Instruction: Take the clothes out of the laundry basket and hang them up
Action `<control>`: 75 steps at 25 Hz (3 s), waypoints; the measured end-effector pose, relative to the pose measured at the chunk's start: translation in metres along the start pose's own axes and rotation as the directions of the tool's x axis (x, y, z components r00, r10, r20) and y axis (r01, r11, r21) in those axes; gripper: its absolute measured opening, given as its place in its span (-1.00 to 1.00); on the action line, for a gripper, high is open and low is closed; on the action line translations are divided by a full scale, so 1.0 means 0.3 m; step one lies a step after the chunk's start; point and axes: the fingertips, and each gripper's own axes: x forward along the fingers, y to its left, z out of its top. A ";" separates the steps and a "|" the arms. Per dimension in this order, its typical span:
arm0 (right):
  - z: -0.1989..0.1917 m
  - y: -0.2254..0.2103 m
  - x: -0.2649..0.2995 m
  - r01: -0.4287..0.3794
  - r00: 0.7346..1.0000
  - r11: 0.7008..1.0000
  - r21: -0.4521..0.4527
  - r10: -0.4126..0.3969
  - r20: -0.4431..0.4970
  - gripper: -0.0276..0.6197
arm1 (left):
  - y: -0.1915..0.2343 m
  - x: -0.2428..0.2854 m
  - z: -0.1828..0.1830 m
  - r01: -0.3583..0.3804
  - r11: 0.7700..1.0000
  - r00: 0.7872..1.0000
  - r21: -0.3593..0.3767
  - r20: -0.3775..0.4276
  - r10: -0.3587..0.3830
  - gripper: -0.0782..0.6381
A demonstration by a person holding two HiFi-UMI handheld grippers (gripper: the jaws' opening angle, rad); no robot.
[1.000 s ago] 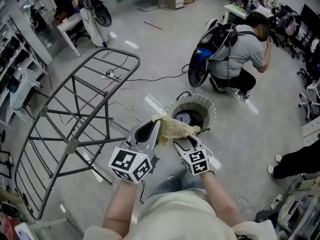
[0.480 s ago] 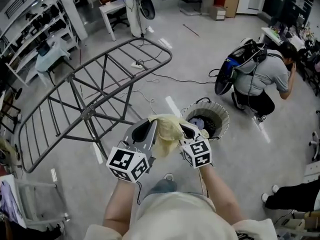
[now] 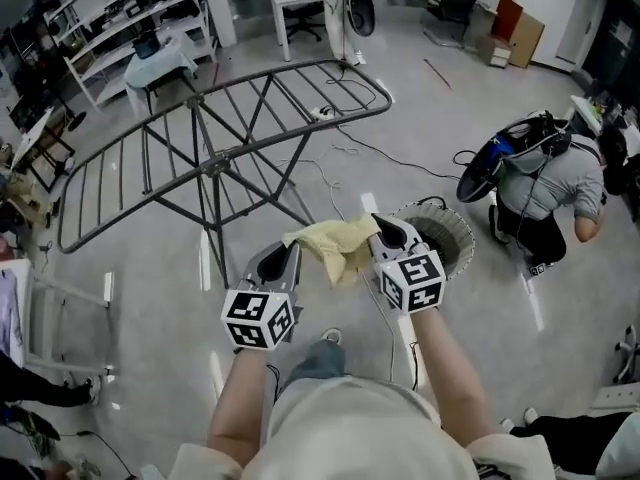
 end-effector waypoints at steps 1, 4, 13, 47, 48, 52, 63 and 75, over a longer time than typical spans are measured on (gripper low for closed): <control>0.032 0.020 0.002 -0.016 1.000 1.000 -0.013 0.016 0.012 -0.88 | 0.009 -0.028 -0.017 -0.020 1.000 1.000 -0.011 -0.005 0.020 -0.73; 0.131 0.080 0.010 -0.057 0.997 0.997 -0.047 0.060 0.058 -0.88 | 0.027 -0.107 -0.065 -0.069 0.997 0.998 -0.037 -0.016 0.068 -0.73; 0.384 0.267 0.055 -0.149 0.974 0.981 -0.127 0.168 0.155 -0.88 | 0.074 -0.268 -0.191 -0.124 0.985 0.991 -0.116 -0.056 0.118 -0.30; 0.906 0.659 0.948 -0.101 0.943 0.982 -0.158 0.145 0.300 -0.88 | 1.552 -0.678 0.111 -0.523 0.843 0.844 0.127 -0.061 0.533 -0.73; 0.908 0.654 0.979 -0.092 0.944 0.984 -0.152 0.135 0.301 -0.88 | 1.597 -0.694 0.155 -0.532 0.836 0.840 0.133 -0.043 0.541 -0.73; 0.909 0.633 1.108 -0.071 0.949 0.988 -0.134 0.108 0.295 -0.88 | 1.752 -0.744 0.311 -0.580 0.798 0.810 0.164 0.004 0.587 -0.73; 0.923 0.620 1.526 -0.068 0.965 0.988 -0.142 0.101 0.244 -0.88 | 2.117 -0.696 0.562 -0.670 0.701 0.726 0.243 0.017 0.688 -0.73; 1.040 0.624 2.072 -0.116 0.966 0.983 -0.144 0.145 0.213 -0.88 | 2.557 -0.554 0.755 -0.721 0.631 0.657 0.286 -0.009 0.754 -0.73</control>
